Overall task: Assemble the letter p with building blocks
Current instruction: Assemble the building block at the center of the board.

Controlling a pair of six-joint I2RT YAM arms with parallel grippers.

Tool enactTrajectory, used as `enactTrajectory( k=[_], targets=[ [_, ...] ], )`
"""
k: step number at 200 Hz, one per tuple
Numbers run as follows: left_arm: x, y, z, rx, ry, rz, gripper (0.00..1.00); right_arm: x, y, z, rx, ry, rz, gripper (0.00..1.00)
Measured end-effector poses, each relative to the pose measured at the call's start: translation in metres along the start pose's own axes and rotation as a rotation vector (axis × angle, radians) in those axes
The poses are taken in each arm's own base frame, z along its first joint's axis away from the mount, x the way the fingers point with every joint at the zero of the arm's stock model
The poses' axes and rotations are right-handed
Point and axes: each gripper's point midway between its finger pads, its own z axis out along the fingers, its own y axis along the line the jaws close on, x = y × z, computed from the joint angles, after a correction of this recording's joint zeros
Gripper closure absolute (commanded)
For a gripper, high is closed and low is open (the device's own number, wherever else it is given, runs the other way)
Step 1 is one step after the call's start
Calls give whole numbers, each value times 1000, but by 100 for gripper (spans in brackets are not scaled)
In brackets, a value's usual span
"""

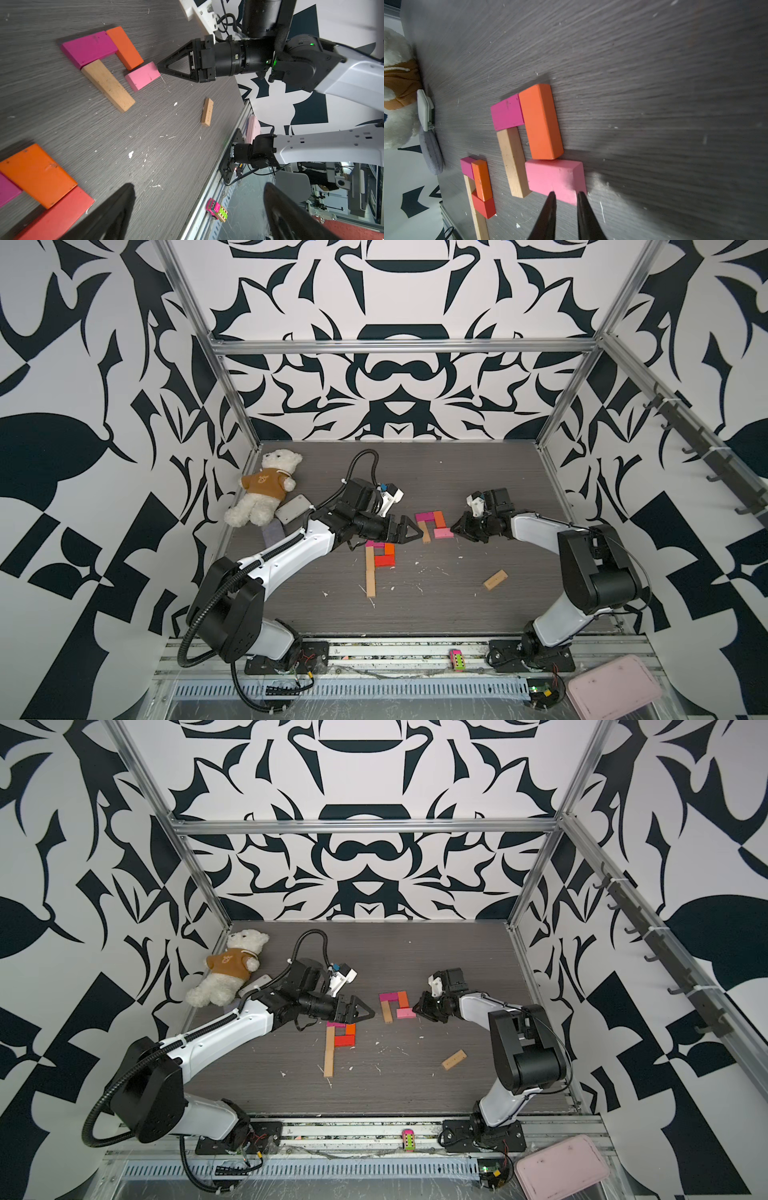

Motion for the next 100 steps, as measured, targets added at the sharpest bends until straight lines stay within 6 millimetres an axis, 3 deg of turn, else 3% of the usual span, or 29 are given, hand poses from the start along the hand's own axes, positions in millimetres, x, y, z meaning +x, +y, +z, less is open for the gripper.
enactTrajectory(
  k=[100],
  targets=[
    [6, 6, 11, 9, 58, -7, 1, 4, -7, 10, 3, 30, 16, 80]
  ],
)
